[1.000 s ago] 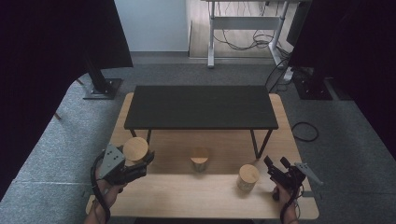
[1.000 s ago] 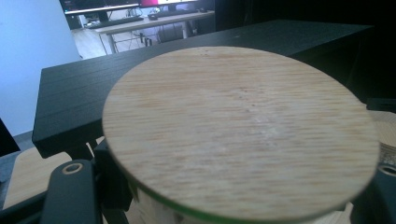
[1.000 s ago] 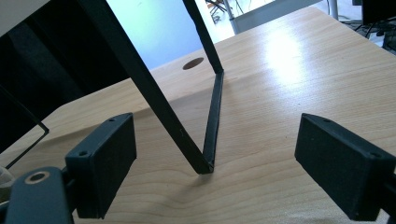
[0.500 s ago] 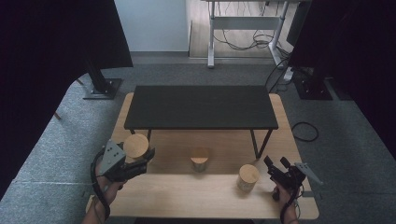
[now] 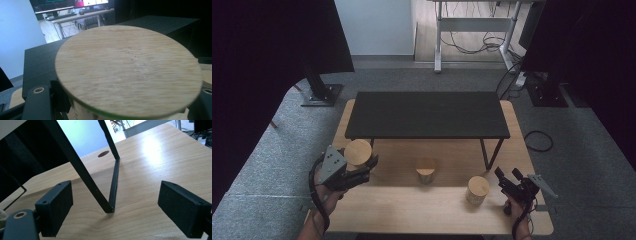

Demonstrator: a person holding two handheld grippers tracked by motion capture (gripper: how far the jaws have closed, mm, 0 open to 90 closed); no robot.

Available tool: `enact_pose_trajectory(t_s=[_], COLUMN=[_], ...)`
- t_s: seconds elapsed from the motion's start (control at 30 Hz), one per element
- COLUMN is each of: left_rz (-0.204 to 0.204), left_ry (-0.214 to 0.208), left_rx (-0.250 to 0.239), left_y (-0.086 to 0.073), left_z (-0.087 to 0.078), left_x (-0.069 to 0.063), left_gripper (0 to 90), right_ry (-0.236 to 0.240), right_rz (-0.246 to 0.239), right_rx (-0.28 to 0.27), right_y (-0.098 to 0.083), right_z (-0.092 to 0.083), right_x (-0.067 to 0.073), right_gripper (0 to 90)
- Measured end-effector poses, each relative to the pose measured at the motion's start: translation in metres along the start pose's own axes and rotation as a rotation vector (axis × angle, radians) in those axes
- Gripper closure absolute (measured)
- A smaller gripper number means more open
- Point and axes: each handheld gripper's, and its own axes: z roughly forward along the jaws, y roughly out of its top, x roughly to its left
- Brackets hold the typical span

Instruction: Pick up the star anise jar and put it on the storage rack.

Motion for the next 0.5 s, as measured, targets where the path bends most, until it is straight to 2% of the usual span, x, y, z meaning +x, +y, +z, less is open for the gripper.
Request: enact_pose_trajectory(t_s=[0.5], left_rz=[0.011], left_ry=[0.005], left_rx=[0.007], left_y=[0.0064], left_z=[0.0078], left_x=[0.0015], left_gripper=[24.9], right_ry=[-0.001], right_rz=[0.000], right_rx=[0.000], right_y=[0.0000], right_z=[0.0000], right_x=[0.0000], right_gripper=[12.3])
